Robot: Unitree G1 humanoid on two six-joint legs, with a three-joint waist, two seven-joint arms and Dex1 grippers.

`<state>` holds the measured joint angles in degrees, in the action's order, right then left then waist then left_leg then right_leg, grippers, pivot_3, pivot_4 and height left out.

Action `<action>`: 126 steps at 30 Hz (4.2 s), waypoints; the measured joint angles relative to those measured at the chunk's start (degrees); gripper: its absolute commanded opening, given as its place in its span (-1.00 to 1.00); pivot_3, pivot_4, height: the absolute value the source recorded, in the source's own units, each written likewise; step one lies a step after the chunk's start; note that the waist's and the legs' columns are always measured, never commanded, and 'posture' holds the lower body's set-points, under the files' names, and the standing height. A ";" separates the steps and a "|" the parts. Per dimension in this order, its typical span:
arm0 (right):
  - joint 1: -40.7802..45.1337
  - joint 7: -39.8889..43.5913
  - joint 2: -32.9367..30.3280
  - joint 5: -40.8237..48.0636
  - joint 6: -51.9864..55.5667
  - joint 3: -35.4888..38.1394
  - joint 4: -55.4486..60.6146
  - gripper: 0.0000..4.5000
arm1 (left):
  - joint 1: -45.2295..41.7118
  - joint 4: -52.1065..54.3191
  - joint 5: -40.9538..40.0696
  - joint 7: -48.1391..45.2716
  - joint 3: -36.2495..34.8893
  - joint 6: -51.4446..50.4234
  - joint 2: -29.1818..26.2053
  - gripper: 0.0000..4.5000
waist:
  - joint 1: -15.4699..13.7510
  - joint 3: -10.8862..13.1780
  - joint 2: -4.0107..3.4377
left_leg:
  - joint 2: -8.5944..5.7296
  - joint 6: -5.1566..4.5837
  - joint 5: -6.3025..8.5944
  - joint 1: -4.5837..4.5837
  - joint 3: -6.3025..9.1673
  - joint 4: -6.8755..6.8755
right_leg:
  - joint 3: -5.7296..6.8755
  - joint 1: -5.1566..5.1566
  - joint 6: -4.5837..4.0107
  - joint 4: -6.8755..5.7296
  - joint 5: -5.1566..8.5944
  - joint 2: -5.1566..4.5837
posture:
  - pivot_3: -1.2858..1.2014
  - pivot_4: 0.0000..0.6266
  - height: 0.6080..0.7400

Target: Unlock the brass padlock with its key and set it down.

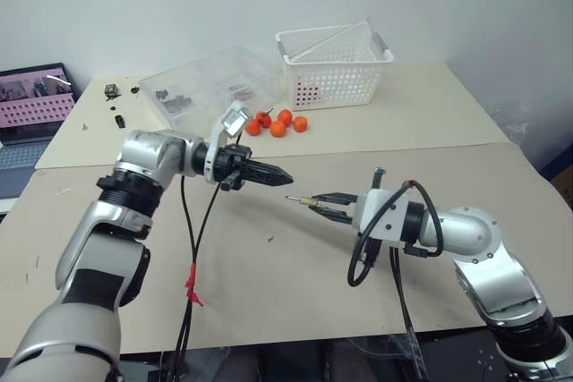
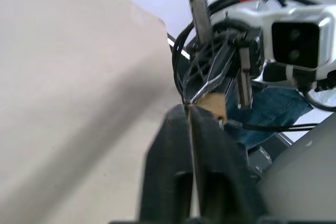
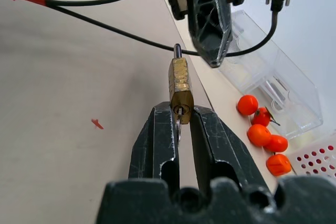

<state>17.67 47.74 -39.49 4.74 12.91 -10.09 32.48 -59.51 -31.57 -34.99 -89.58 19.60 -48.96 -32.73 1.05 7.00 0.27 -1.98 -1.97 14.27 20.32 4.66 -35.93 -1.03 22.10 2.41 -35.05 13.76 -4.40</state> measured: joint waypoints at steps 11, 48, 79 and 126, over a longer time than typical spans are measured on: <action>0.14 0.22 -1.03 -0.02 -0.04 1.70 -0.03 -0.99 | 0.72 1.32 3.27 -0.67 -1.12 -0.01 2.14 -0.98 | -0.15 0.00 0.00 | -0.02 0.00 0.00 0.00 -0.02 -0.01 | -0.02 -0.02 0.00 0.02 0.00 -0.03 | 0.03 -0.52 1.00; 4.34 0.45 -1.29 -4.62 -2.27 0.58 -7.41 -0.99 | 1.50 -1.06 6.67 -2.19 -3.01 -0.07 3.36 -0.98 | -0.12 0.00 0.00 | -0.03 0.00 0.00 0.00 -0.04 0.00 | -0.02 -0.02 -0.02 0.02 -0.01 -0.03 | 0.03 -0.52 1.00; 6.85 0.36 1.17 1.17 7.96 1.18 0.08 -0.99 | 1.53 -1.86 7.04 -2.28 -3.01 0.09 3.74 -0.98 | -0.11 0.00 0.00 | -0.03 0.00 0.00 0.00 -0.02 0.00 | -0.02 -0.01 -0.02 0.02 -0.01 -0.04 | 0.03 -0.52 1.00; 27.37 12.11 3.21 36.53 65.00 -1.16 -24.65 -0.99 | 17.64 23.07 21.32 26.30 -17.61 50.38 -1.83 0.96 | -0.33 -0.04 -0.04 | 0.03 0.03 0.01 0.00 0.00 0.06 | -0.43 0.14 -0.39 0.13 -0.26 -0.18 | 0.03 -0.52 1.00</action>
<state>45.04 59.85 -36.29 41.27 77.90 -11.25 7.83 -41.88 -8.50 -13.67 -63.29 1.99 1.43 -34.56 0.72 6.96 0.23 -1.95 -1.94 14.28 20.32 4.65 -35.87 -1.46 22.24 2.03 -34.92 13.51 -4.58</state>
